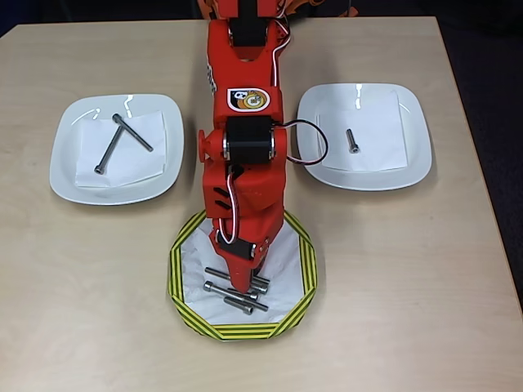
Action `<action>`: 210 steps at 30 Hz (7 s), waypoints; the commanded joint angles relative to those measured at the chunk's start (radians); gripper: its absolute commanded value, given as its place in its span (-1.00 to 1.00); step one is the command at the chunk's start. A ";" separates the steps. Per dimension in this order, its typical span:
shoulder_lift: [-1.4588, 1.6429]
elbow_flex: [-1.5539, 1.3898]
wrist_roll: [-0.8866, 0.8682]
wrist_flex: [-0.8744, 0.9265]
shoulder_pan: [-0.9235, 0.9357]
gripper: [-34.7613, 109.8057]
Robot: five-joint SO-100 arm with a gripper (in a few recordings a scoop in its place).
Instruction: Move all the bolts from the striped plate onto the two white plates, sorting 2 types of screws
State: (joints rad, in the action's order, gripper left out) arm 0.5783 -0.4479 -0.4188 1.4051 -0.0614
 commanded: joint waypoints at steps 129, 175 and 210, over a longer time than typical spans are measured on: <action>0.552 -0.816 -0.520 -0.364 -0.025 -0.39; 0.548 -0.483 -0.437 0.160 0.089 -0.52; 1.161 -1.362 -0.414 0.011 0.584 -0.52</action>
State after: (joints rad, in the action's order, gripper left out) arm 1.6981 -1.8101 -0.8084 1.4005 0.4955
